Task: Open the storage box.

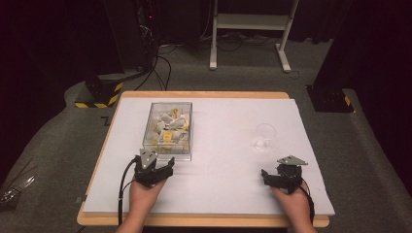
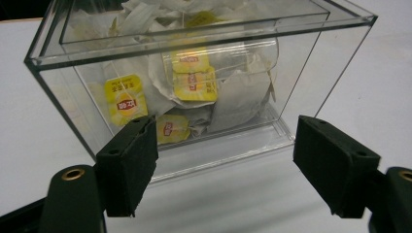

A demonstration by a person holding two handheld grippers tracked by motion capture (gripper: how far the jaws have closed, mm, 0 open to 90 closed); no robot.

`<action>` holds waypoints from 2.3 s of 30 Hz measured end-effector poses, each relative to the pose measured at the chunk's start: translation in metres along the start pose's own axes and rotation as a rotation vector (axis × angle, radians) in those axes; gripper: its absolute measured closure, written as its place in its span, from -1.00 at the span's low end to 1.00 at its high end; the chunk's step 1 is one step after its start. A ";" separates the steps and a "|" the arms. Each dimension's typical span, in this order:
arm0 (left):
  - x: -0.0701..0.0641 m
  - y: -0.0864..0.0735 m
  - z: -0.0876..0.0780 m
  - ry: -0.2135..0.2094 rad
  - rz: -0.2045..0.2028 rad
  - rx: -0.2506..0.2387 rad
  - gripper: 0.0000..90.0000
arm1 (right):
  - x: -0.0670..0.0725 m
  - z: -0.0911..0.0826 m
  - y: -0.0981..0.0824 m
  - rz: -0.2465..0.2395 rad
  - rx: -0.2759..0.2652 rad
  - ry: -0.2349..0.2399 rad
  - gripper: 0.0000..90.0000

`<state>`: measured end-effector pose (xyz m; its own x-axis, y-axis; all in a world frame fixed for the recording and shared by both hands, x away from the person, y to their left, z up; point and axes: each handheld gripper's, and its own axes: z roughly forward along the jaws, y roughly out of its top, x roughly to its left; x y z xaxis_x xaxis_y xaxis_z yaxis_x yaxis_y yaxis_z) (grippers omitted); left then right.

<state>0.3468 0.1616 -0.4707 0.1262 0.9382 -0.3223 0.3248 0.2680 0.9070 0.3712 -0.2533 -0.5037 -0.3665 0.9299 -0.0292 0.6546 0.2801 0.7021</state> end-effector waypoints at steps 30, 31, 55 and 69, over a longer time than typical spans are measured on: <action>-0.014 0.012 0.025 0.073 -0.002 -0.045 -0.46 | 0.000 0.000 0.000 0.000 -0.002 0.000 -0.76; -0.014 0.012 0.026 0.076 -0.004 -0.048 -0.46 | 0.000 0.000 0.000 -0.001 -0.002 0.000 -0.76; -0.022 0.008 0.033 0.152 -0.001 -0.095 -0.31 | 0.000 0.000 0.000 0.000 -0.001 0.001 -0.75; -0.025 0.006 0.034 0.180 0.002 -0.111 -0.29 | 0.000 0.000 0.000 0.001 -0.001 0.001 -0.75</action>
<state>0.3776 0.1325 -0.4665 -0.0462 0.9600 -0.2763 0.2178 0.2796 0.9351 0.3710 -0.2532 -0.5036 -0.3663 0.9301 -0.0275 0.6547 0.2787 0.7027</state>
